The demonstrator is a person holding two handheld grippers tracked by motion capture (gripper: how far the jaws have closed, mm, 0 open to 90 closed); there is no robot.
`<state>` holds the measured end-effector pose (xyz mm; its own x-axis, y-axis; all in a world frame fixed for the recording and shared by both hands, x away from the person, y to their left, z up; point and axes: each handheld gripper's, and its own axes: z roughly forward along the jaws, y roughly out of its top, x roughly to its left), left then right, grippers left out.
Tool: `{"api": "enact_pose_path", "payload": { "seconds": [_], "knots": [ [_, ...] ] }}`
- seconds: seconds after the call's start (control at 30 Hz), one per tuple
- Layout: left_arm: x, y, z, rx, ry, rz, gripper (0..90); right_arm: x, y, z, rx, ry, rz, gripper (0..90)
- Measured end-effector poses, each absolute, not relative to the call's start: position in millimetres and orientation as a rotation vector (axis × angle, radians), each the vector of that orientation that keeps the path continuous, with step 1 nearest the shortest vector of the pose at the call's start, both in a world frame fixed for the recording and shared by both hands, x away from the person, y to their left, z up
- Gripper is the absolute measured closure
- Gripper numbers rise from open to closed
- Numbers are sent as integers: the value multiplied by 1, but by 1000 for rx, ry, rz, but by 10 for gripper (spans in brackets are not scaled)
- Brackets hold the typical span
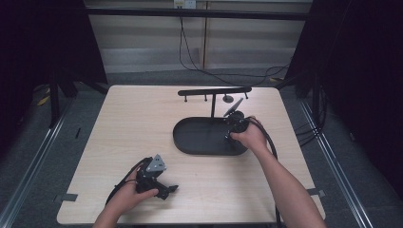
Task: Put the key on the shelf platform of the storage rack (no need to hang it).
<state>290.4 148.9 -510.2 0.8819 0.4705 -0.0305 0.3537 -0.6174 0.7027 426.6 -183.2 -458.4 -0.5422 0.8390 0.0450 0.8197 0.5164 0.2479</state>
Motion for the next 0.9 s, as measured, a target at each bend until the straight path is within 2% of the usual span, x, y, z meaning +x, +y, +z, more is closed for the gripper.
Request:
{"api": "enact_pose_path", "payload": {
  "seconds": [0.5, 0.9],
  "knots": [
    [290, 149, -511, 2290, 597, 201, 3, 427, -186, -457, 1505, 2651, 370, 627],
    [290, 149, -511, 2290, 597, 199, 3, 423, -186, -449, 1517, 2638, 395, 467]
  ]
}}
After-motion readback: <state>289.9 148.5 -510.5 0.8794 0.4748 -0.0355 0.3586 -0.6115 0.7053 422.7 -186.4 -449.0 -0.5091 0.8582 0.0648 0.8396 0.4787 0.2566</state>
